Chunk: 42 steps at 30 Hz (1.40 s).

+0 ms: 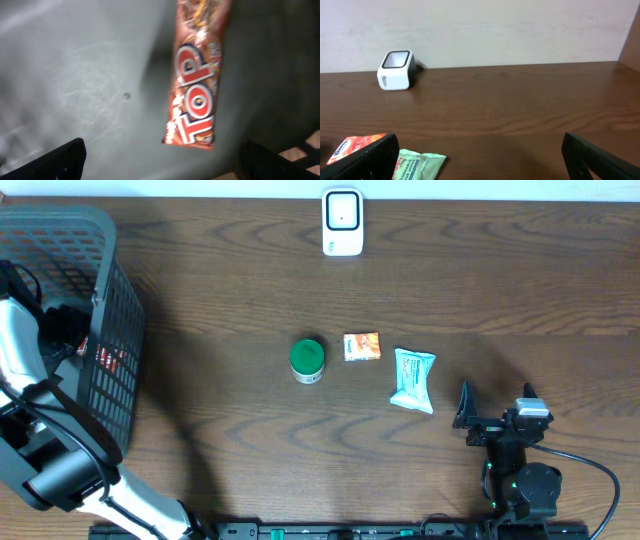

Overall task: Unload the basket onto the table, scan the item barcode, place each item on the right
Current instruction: 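Reach the left gripper into the basket toward the red TOP bar, then grasp the red TOP bar with the left gripper and lift it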

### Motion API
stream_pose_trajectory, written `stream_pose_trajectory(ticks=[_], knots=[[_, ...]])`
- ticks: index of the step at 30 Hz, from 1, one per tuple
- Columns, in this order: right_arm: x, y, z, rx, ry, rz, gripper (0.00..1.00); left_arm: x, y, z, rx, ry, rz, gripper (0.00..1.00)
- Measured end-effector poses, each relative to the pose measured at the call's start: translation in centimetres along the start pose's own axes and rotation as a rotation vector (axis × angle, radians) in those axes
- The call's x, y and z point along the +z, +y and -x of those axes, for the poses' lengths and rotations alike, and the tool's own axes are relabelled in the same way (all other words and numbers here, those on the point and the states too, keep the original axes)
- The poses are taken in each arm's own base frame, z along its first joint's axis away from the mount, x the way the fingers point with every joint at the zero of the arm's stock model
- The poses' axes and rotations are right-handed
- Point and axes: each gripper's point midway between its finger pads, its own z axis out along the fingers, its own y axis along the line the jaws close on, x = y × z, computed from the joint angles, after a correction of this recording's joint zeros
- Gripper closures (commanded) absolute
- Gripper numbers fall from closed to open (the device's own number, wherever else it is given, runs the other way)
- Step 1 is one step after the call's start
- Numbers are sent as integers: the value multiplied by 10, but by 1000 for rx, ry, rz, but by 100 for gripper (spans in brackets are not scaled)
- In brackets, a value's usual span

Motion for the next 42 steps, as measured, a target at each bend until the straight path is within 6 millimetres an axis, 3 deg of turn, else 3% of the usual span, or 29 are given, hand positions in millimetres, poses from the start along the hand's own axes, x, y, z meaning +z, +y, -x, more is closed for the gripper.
stream_pose_trajectory(ticks=[8,14,25,29,32,36,42], knots=[[0,0,0,0,0,0,1,1,-31,5,27,-65,-51,2],[0,0,0,0,0,0,1,10,-32,9,-5,-78,-31,2],[0,0,0,0,0,0,1,71,-26,1,-11,1,46,2],[0,0,0,0,0,0,1,74,-27,2,-11,-3,44,2],[0,0,0,0,0,0,1,75,-27,2,-8,0,47,42],[0,0,0,0,0,0,1,74,-25,0,-12,10,53,50],[0,0,0,0,0,0,1,72,-19,-10,10,53,82,80]])
